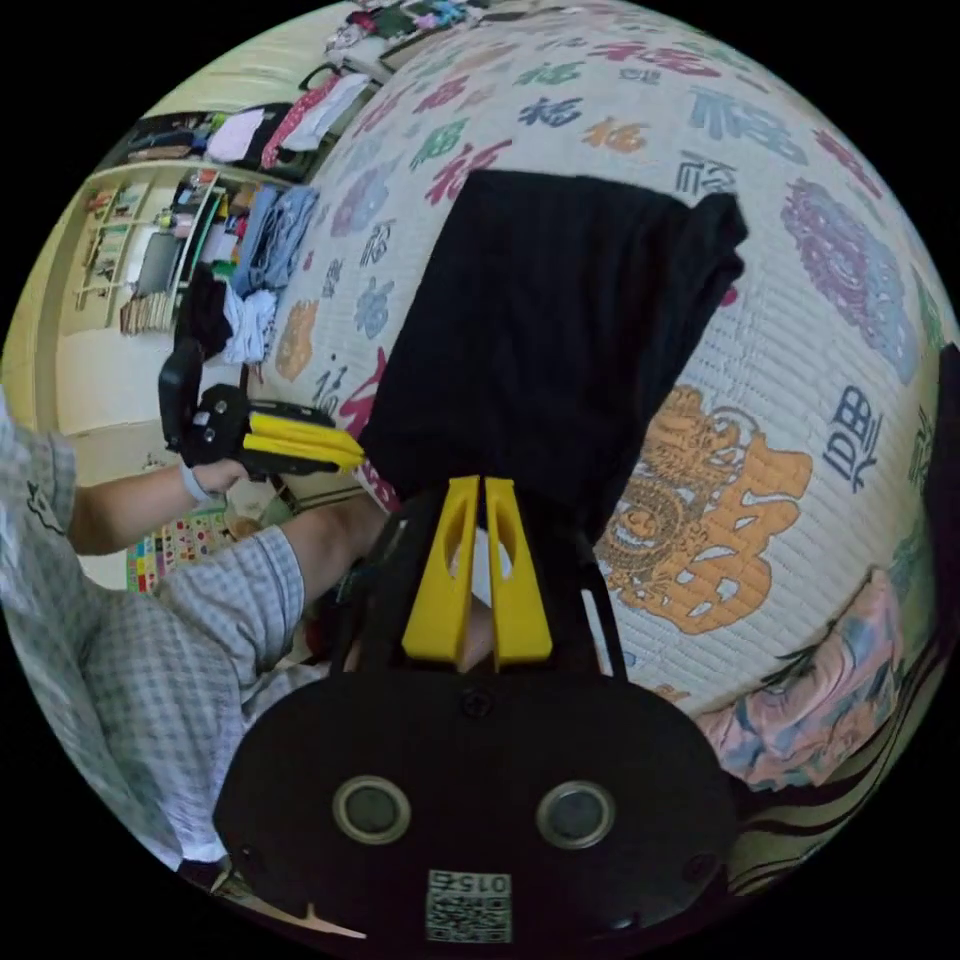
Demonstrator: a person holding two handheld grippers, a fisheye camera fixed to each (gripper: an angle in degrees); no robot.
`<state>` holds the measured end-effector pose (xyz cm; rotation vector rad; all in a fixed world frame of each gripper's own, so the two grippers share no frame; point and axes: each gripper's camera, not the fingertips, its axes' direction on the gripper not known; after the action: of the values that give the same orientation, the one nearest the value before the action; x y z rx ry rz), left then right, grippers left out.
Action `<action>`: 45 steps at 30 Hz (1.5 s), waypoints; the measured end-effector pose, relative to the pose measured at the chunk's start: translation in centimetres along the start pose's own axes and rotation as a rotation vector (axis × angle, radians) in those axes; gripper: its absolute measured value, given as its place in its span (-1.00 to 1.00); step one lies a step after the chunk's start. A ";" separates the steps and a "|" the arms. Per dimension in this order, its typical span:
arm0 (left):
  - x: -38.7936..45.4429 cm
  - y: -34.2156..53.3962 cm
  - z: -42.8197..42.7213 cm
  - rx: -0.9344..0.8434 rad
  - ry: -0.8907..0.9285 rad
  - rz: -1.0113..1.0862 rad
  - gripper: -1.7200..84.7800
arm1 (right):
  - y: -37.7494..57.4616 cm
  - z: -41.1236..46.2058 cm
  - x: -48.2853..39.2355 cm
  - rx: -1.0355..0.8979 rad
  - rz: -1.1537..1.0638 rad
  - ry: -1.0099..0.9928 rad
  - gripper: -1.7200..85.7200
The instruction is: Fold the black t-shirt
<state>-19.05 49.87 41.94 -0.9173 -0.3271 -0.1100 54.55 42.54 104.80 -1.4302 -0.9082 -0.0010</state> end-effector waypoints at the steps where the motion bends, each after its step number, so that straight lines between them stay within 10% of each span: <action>1: -0.6 0.0 -0.5 0.011 0.033 0.013 -0.91 | -0.1 -0.8 0.8 0.043 0.020 -0.005 -0.86; 10: -15.9 -7.6 -5.9 0.346 0.158 -0.344 -0.71 | -3.0 -2.7 12.0 0.263 0.281 -0.203 -0.78; 19: -24.3 -11.3 -2.0 0.388 0.318 -0.557 -0.95 | -1.5 -2.3 17.2 0.325 0.368 -0.179 -0.96; 32: -27.2 -13.5 -4.0 0.330 0.291 -0.418 -0.72 | -1.3 0.8 21.3 0.192 0.312 -0.295 -0.68; 45: -25.2 -18.0 -5.4 0.340 0.259 -0.145 -0.97 | -3.6 -0.1 19.5 0.249 0.107 -0.358 -0.88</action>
<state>-45.80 33.53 44.37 -0.5341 -0.1635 -0.2944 65.99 51.63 118.25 -1.2626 -1.0794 0.4465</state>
